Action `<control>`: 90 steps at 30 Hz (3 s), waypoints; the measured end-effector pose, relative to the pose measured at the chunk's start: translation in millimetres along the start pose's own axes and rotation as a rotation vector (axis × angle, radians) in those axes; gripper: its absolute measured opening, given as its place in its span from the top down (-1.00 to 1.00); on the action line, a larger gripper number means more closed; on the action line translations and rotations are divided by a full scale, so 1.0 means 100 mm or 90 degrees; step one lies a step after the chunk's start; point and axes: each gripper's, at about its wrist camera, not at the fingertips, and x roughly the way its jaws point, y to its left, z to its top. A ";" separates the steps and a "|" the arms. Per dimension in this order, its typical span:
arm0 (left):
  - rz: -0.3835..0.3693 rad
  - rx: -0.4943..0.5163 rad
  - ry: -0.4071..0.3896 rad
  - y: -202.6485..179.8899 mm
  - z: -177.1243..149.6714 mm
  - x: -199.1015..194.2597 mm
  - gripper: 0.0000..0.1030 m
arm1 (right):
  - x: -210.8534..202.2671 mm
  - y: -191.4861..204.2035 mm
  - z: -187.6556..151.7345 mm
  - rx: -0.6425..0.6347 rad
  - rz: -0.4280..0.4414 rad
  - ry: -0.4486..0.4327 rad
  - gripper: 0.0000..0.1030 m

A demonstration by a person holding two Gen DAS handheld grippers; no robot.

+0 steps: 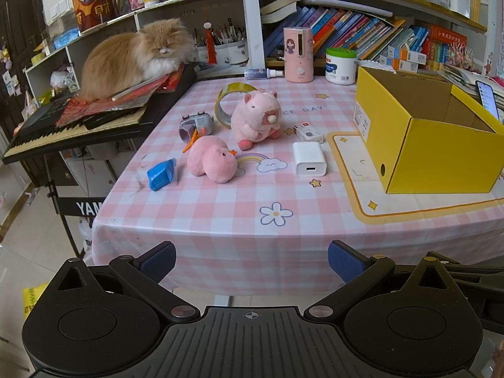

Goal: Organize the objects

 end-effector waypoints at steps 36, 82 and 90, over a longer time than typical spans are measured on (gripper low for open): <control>0.000 0.000 0.001 0.00 0.01 0.01 -1.00 | 0.00 -0.01 0.00 -0.001 0.001 0.002 -1.00; 0.009 -0.023 -0.023 0.32 0.10 -0.03 -1.00 | -0.10 0.23 0.15 -0.020 0.018 -0.024 -1.00; 0.019 -0.048 -0.021 0.50 0.10 0.03 -1.00 | -0.06 0.42 0.23 -0.046 0.037 -0.022 -1.00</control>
